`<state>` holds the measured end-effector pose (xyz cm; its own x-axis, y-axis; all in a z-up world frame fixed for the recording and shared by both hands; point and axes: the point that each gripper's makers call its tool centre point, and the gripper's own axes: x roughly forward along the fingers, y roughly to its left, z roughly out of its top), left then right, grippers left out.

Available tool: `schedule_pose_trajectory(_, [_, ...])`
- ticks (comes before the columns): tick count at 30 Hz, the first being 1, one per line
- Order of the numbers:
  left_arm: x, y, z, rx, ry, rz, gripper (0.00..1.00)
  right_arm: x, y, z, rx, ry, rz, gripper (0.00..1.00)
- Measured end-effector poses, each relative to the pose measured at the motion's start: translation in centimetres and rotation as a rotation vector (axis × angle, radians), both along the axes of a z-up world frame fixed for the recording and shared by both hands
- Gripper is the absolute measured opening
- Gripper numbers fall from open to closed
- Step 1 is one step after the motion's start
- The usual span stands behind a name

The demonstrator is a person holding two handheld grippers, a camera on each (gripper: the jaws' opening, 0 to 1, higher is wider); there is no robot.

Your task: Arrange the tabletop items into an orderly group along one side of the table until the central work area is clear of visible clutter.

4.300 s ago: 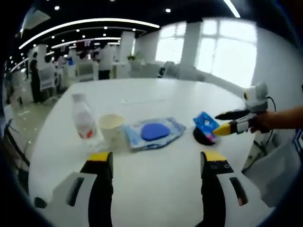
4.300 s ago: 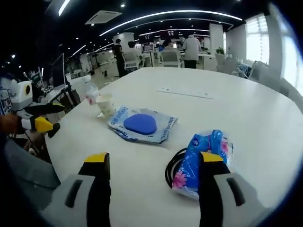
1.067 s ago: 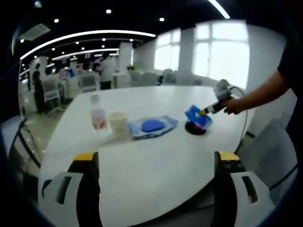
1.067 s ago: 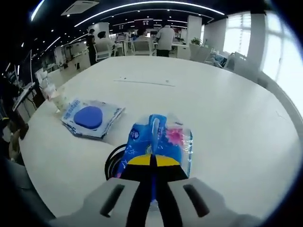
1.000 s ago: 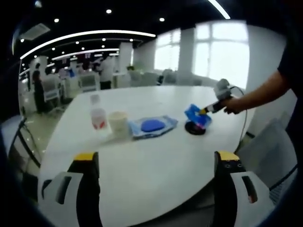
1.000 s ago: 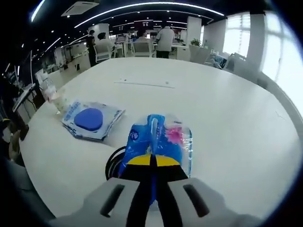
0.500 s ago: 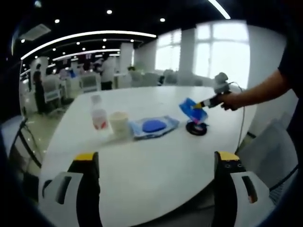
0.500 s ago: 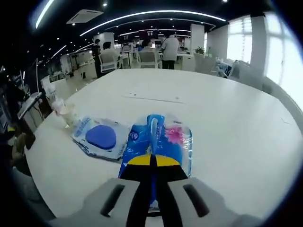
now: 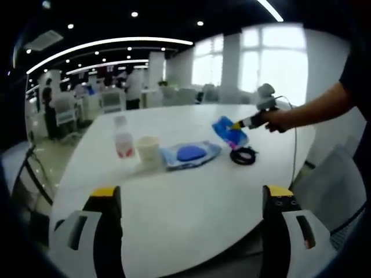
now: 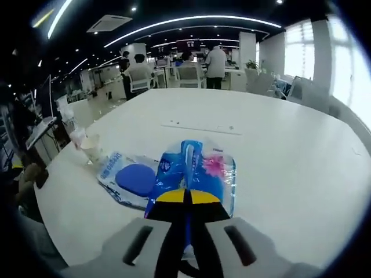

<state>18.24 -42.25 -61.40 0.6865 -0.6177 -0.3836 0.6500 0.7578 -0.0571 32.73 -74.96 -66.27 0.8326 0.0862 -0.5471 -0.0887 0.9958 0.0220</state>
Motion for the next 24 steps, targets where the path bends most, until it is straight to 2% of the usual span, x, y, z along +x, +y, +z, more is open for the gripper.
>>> schedule_pose_trajectory(13, [0.0, -0.1, 0.1, -0.001, -0.003, -0.001, 0.98, 1.9, 2.4, -0.4, 0.018, -0.001, 0.030, 0.00])
schedule_pose_trajectory(19, [0.1, -0.2, 0.6, -0.040, -0.012, 0.000, 0.99, 2.6, 3.2, -1.3, 0.059, 0.016, 0.022, 0.00])
schedule_pose_trajectory(24, [0.1, -0.2, 0.4, -0.030, -0.010, -0.002, 0.98, 3.4, 3.9, -1.8, 0.095, 0.022, 0.009, 0.00])
